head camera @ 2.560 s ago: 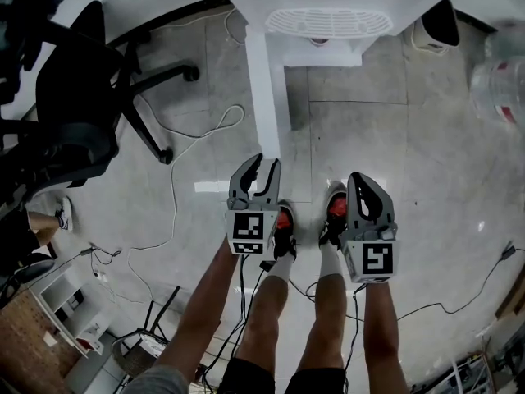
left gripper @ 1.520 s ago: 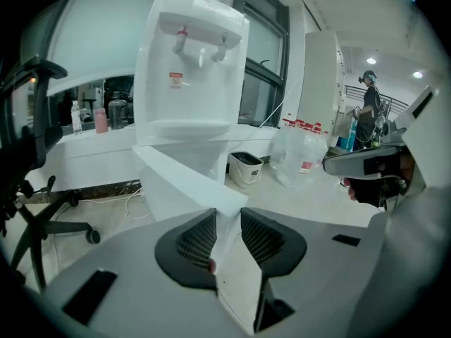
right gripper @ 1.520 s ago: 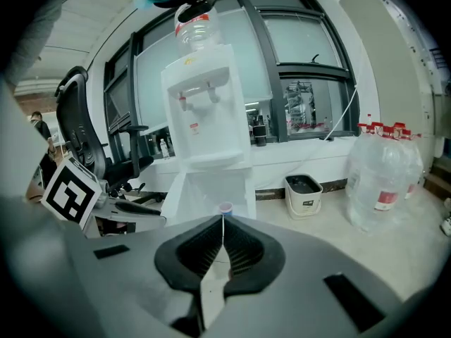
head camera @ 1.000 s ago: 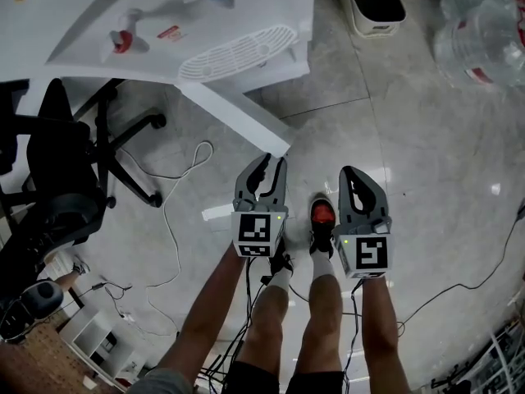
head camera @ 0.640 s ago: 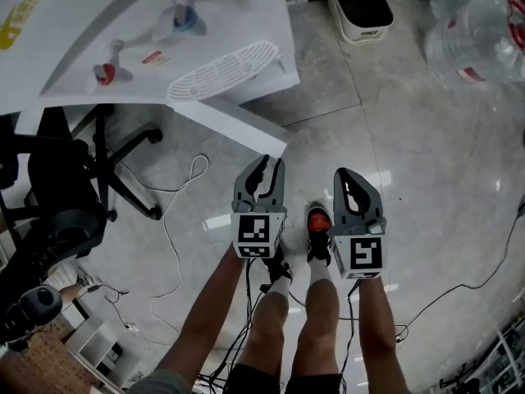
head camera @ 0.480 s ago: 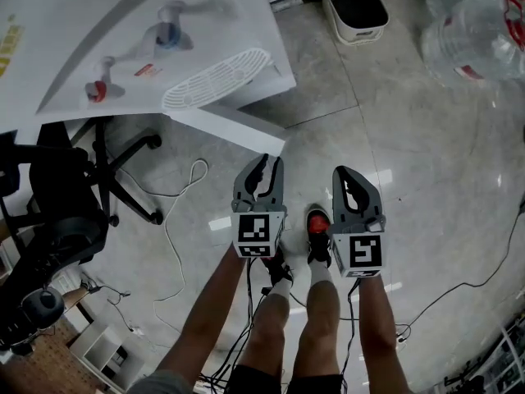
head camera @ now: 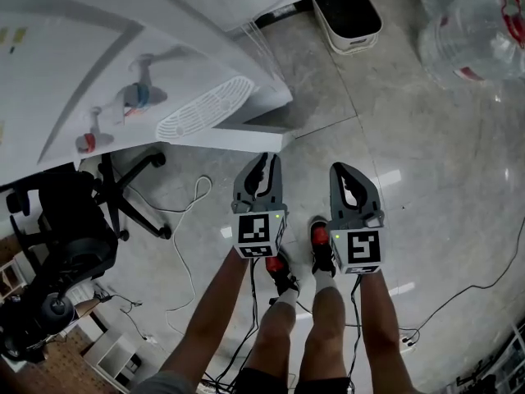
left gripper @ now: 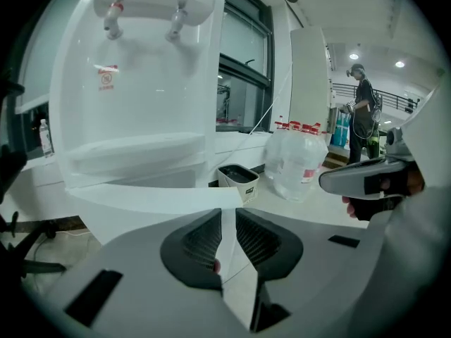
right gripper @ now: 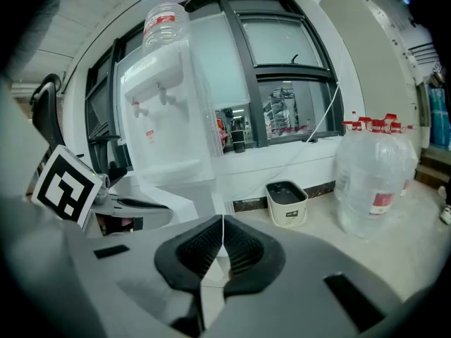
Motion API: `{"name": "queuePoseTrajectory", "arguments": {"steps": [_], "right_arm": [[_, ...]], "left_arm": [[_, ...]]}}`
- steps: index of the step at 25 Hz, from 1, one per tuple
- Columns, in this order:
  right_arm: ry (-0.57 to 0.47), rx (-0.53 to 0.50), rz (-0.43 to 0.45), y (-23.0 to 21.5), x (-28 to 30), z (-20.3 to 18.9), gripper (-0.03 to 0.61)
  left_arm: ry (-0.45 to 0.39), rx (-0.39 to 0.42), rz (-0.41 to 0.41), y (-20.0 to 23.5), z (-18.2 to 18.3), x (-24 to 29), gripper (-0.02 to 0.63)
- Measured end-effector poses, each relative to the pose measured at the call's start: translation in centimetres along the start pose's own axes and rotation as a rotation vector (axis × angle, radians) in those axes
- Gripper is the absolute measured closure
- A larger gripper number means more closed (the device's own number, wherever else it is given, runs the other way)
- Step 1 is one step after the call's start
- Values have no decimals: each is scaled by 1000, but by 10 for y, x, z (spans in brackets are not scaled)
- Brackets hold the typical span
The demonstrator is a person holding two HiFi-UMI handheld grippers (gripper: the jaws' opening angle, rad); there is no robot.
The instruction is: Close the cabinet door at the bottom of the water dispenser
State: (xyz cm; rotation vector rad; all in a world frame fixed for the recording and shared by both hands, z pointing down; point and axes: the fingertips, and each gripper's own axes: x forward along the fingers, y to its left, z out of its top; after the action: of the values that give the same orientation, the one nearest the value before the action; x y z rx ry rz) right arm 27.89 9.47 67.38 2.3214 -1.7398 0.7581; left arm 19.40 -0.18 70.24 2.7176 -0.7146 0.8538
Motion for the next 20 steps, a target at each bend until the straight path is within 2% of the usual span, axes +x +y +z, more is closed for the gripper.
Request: {"name": "queuePoseTrajectory", "arguments": {"steps": [6, 20], "right_arm": [[-14, -3, 8, -6, 16, 7, 557], [-38, 2, -9, -25, 34, 23, 557]], "left_arm": [[-17, 33, 0, 5, 17, 21, 534], [-47, 42, 40, 18, 41, 54, 534]]}}
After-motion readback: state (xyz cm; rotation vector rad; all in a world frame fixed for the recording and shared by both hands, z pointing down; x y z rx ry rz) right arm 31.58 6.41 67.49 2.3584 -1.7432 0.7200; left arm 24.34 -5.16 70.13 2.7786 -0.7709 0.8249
